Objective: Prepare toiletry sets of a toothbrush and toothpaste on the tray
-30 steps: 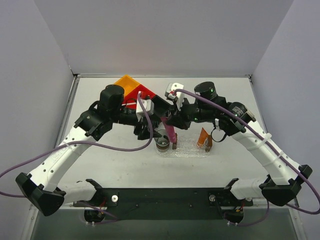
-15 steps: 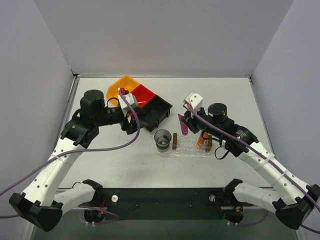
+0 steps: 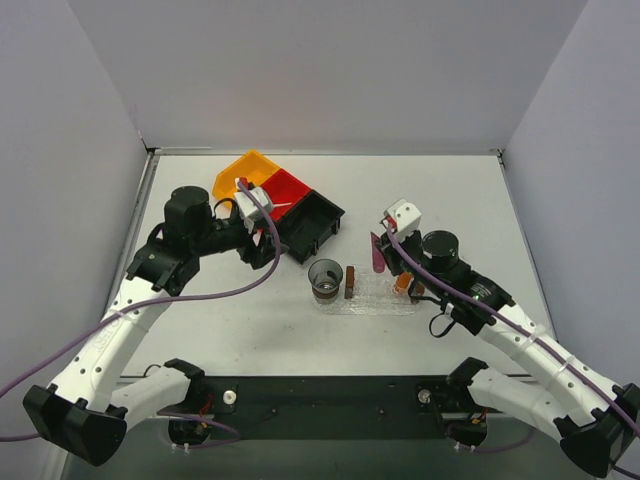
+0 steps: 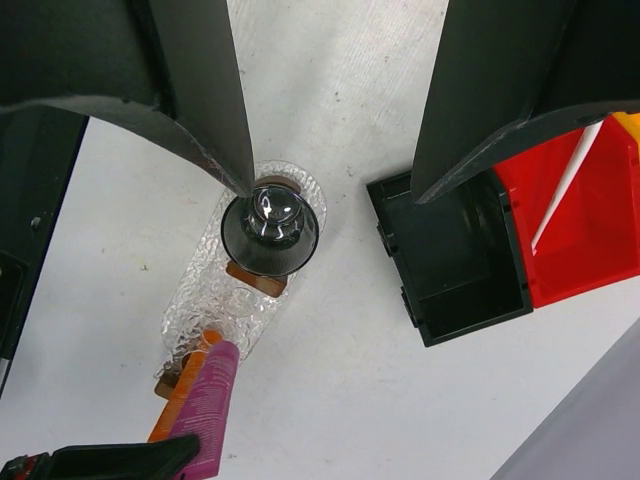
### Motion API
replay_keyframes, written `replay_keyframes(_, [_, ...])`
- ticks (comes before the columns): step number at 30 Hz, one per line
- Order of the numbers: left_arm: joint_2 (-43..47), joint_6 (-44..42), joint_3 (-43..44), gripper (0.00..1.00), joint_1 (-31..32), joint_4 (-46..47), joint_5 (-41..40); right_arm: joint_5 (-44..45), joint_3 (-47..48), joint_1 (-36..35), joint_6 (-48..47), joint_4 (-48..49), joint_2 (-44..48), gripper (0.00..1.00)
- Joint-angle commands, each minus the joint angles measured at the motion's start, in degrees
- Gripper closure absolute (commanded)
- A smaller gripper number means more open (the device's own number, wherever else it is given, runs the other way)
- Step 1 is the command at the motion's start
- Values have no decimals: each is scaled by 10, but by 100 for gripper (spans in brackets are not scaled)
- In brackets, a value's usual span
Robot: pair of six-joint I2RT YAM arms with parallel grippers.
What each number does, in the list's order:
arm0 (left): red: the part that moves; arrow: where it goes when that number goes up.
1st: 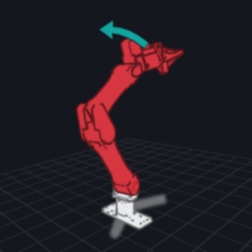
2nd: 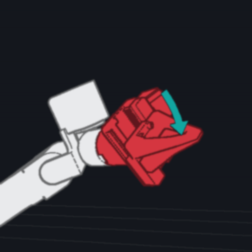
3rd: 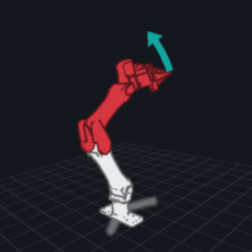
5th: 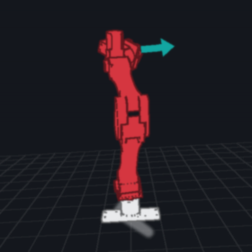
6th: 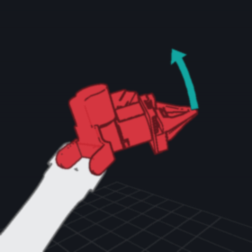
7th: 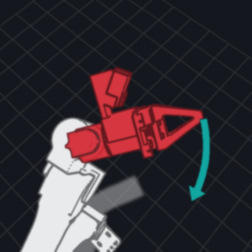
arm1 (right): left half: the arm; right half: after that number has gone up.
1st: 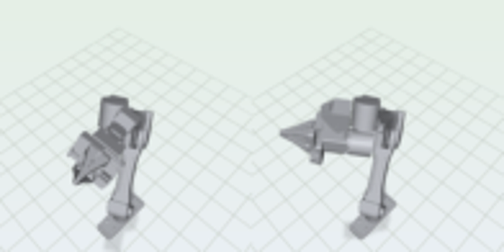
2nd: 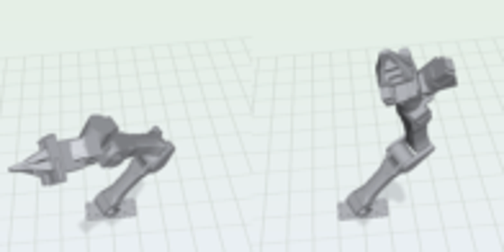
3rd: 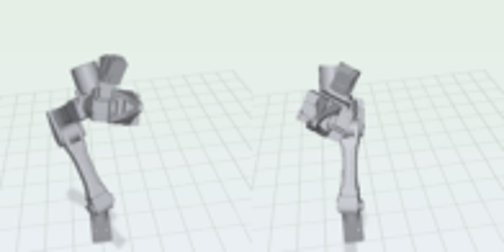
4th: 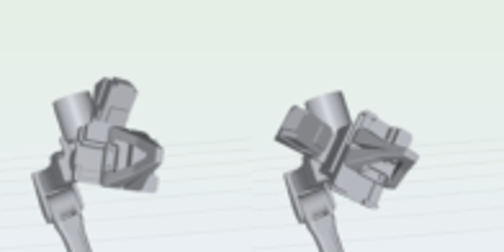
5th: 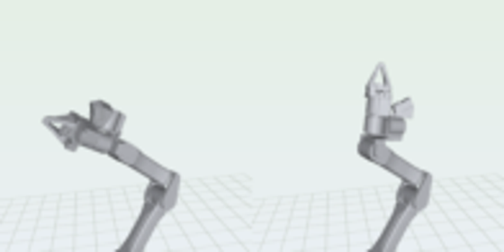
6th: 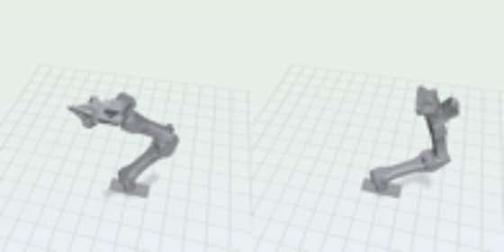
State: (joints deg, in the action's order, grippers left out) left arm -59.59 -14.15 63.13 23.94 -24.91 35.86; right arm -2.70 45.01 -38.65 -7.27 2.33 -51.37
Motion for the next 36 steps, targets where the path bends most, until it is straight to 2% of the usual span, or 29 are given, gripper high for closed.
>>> replay_keyframes(1, [1,1,-6,26,-9,39,-21,25,-16,2,16,53,25,100])
replay_keyframes(10, [-14,3,-11,26,-22,49,-22,25,-64,2,29,71,41,100])
replay_keyframes(15, [-16,4,-16,26,-28,53,-18,58,-70,3,38,74,46,100])
replay_keyframes(36, [-15,6,-16,26,-31,54,-4,59,-82,22,64,78,44,100])
